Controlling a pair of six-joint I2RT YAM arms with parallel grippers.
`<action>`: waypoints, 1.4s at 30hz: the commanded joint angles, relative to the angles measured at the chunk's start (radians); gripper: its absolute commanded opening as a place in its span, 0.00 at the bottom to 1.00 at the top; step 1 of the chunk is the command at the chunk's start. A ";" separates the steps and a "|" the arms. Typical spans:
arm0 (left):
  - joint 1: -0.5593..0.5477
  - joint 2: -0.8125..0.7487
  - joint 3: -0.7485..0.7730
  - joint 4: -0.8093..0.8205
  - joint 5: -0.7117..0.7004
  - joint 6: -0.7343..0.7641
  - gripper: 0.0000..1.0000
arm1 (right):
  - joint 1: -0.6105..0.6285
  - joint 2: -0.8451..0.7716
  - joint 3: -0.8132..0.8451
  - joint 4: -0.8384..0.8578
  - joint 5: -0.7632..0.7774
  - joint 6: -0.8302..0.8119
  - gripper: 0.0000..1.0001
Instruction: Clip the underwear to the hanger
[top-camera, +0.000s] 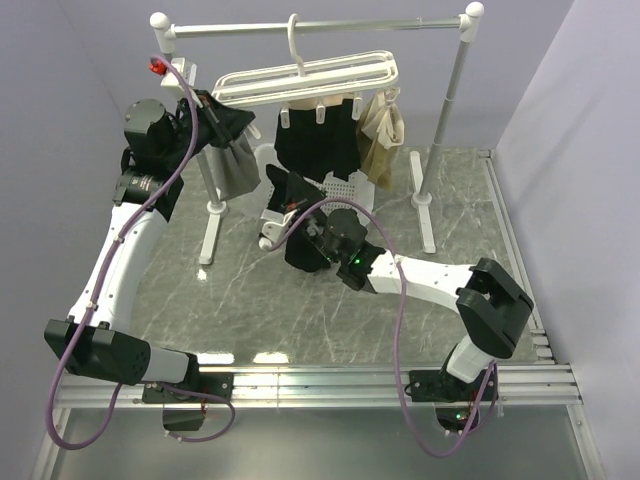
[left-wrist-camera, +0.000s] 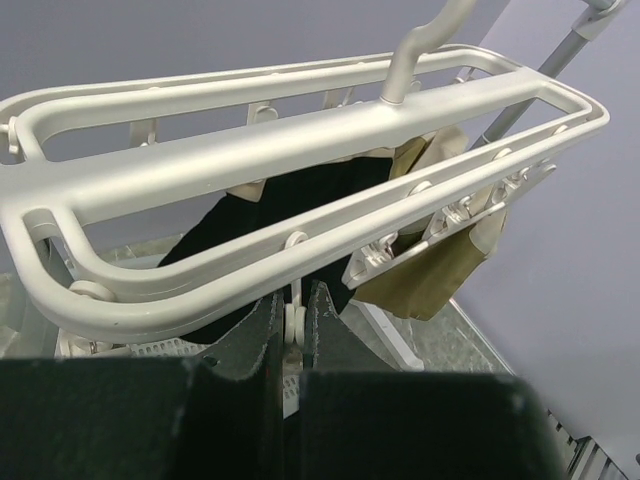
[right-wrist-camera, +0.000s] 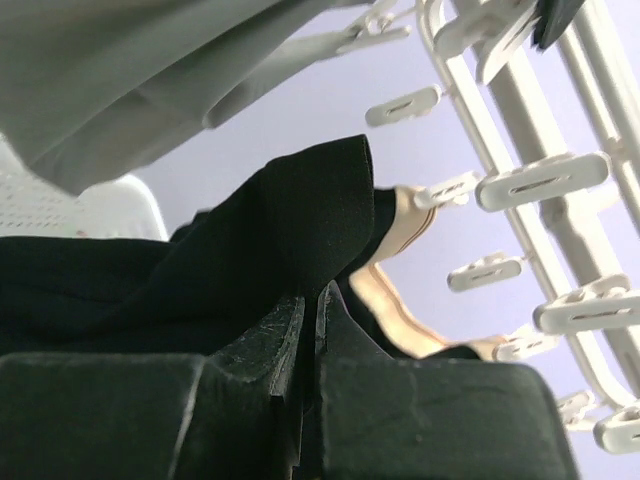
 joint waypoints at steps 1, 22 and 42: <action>0.000 -0.007 -0.001 -0.097 0.106 0.041 0.00 | 0.000 0.005 0.063 0.098 -0.032 -0.061 0.00; 0.015 -0.039 -0.032 -0.083 0.154 0.057 0.00 | -0.011 0.085 0.237 -0.020 -0.037 -0.055 0.00; 0.015 -0.027 -0.024 -0.090 0.169 0.066 0.00 | -0.024 0.109 0.324 -0.081 -0.029 -0.001 0.00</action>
